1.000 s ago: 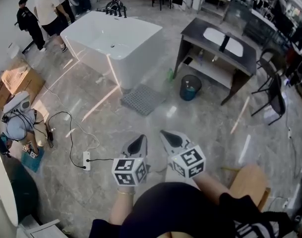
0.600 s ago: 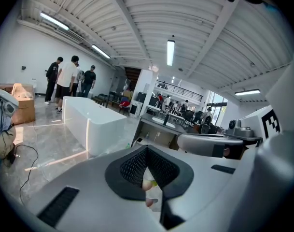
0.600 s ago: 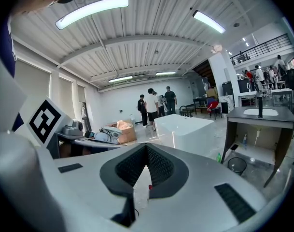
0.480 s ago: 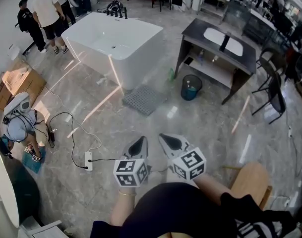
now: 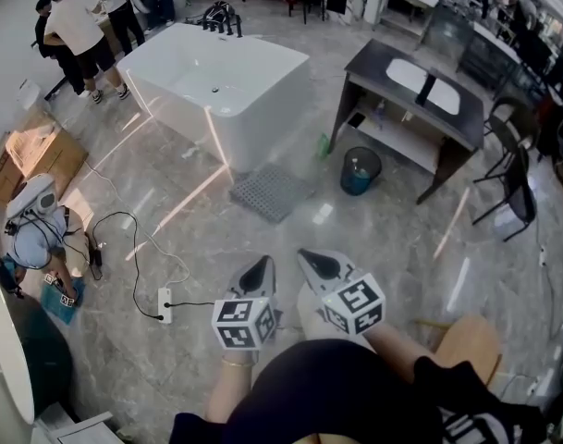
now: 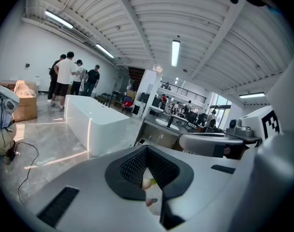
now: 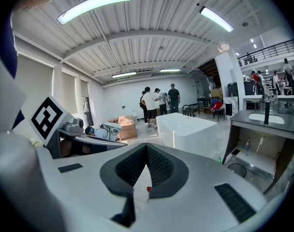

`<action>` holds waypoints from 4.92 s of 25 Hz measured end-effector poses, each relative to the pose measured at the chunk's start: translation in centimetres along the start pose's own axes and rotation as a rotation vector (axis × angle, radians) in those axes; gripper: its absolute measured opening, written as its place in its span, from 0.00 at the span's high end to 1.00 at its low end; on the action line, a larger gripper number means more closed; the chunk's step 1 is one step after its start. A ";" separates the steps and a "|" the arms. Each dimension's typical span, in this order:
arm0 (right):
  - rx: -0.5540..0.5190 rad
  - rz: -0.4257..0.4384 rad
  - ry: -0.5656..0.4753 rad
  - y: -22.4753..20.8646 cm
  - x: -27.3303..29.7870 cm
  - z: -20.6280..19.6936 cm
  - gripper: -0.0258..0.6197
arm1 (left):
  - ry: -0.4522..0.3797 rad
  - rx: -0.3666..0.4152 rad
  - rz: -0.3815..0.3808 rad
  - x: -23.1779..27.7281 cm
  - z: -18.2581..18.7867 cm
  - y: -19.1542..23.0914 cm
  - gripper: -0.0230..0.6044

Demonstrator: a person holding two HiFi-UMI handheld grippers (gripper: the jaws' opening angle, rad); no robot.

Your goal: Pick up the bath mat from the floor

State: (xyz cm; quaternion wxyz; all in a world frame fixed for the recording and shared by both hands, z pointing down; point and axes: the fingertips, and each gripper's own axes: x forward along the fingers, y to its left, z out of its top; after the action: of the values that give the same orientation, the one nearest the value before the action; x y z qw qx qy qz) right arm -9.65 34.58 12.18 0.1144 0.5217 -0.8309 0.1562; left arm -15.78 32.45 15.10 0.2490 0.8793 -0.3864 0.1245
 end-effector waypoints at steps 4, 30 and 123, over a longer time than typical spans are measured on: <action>-0.011 0.016 -0.011 -1.7 1.6 1.0 0.94 | -0.004 -0.013 0.001 1.9 1.1 0.6 0.97; -0.049 0.113 -0.001 -16.2 12.4 6.9 0.94 | -0.042 -0.075 0.116 17.5 10.0 4.5 0.97; 0.031 0.177 0.197 -35.5 50.0 -21.1 0.94 | 0.118 -0.223 0.322 50.6 -11.2 38.8 0.97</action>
State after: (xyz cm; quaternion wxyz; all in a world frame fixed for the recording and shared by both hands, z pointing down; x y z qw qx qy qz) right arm 1.47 -13.37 54.33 0.1730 0.4303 -0.8558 0.2291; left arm -10.94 -15.24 58.61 0.3439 0.7643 -0.5182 0.1703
